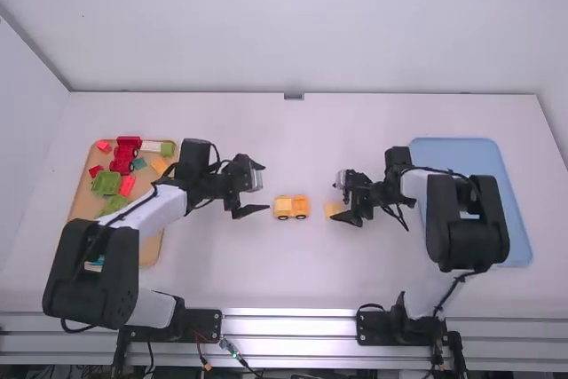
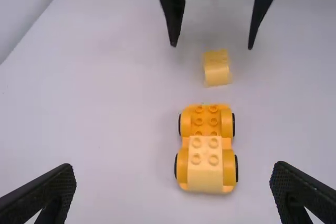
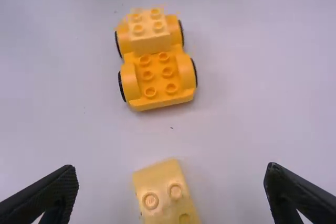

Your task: Assemble lego blocks to make yellow taxi

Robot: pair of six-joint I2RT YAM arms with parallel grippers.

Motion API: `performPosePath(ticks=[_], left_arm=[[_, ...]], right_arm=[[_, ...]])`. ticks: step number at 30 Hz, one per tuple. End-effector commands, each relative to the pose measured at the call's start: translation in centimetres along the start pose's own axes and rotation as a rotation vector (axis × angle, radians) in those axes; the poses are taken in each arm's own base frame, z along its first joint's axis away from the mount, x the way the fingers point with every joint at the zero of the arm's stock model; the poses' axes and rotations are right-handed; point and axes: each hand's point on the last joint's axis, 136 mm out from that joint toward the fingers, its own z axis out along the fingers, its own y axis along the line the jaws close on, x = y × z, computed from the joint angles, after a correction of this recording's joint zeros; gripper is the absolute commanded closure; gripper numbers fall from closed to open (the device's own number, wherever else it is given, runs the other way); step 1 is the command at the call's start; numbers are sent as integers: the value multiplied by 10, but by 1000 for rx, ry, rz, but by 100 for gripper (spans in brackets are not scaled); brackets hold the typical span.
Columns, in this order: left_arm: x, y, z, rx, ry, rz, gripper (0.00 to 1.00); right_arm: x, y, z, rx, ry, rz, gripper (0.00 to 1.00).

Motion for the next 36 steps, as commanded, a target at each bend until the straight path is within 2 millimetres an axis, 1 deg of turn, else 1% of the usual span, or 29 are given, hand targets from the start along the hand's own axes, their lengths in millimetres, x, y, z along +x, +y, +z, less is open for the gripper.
performPosePath(ticks=[1,4,5,10,11,12,13,14,15,16,19,23,27,28,29,30,31,33,34,36], left_arm=[[-5,-11,1,28,-53,-4,1],[-3,-11,2,20,-57,-33,1],[-2,-11,2,18,-58,-37,1],[-2,-13,2,21,-57,-42,1],[-2,-13,2,21,-57,-42,1],[-2,-13,2,22,-57,-41,1],[-2,-13,2,22,-57,-41,1],[-2,-13,2,21,-57,-41,1],[-2,-13,2,22,-58,-41,1],[-2,-13,2,21,-57,-42,1],[-1,-14,2,25,-54,-48,1],[1,-17,2,34,-49,-63,0],[8,-21,13,64,-48,-74,1],[9,-22,15,69,-48,-75,1],[17,-25,28,91,-49,-71,1],[19,-26,31,96,-50,-69,1],[23,-27,37,103,-53,-62,1],[29,-30,49,116,-58,-46,1],[30,-30,51,118,-59,-44,1],[37,-31,63,118,-51,-53,1]], right_arm=[[8,-6,6,-16,5,-101,9],[15,-7,10,-30,7,-82,14],[20,-7,13,-37,16,-72,18],[31,-5,20,-57,24,-58,24],[33,-4,23,-62,26,-59,29],[34,-2,25,-67,29,-60,39],[35,-2,26,-70,32,-58,40],[36,-1,26,-71,37,-56,47],[38,-1,26,-71,45,-53,56],[39,-1,26,-71,52,-45,62],[40,-1,26,-72,61,-43,74],[41,0,26,-73,66,-40,77],[27,-3,23,-86,14,-23,76],[26,-3,22,-87,12,-22,75],[15,-6,17,-107,1,0,73],[13,-6,15,-110,1,1,73],[8,-7,12,-121,3,10,72],[-4,-8,8,-149,3,6,73],[-6,-8,8,-154,3,4,73],[-18,-10,10,-172,-3,-24,74]])
